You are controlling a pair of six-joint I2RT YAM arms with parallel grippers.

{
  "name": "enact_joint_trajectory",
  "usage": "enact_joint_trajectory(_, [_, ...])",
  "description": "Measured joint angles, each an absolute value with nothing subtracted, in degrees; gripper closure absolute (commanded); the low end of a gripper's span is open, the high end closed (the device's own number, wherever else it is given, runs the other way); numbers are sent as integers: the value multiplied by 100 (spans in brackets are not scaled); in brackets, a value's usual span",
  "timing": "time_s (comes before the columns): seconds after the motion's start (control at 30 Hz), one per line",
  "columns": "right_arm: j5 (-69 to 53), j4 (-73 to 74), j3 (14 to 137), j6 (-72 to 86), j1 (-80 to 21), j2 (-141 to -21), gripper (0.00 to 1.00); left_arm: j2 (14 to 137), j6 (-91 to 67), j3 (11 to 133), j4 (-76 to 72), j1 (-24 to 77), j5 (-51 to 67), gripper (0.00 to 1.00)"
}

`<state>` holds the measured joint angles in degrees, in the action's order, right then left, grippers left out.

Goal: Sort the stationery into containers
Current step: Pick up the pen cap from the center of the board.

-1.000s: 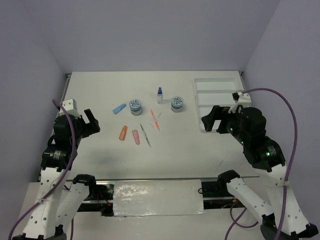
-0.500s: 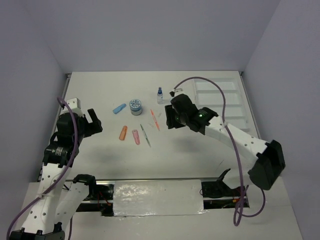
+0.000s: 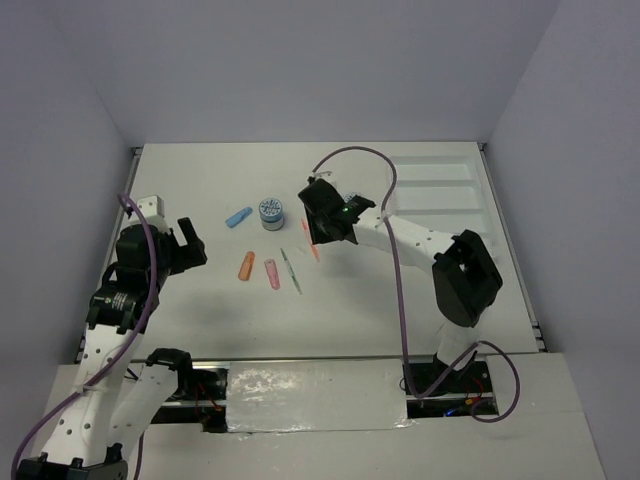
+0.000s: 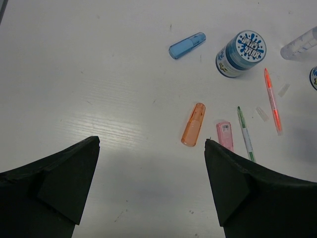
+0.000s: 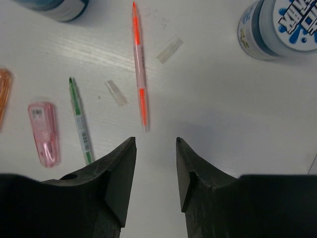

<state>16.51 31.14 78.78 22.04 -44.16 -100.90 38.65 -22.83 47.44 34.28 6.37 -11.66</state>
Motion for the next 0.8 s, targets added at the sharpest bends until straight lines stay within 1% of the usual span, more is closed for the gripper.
enact_joint_trajectory(0.3, [2589,3118,8766,3177,-4338,-11034,55,3865,-2283,4744,3428,735,-1168,1])
enact_joint_trajectory(0.57, [2744,3096,8971,3946,-3986,-11725,55,3865,-2287,4744,3428,856,-1173,1])
enact_joint_trajectory(0.8, [2764,3009,9142,4193,-3964,-12099,55,3881,-2287,4744,3428,952,-1173,1])
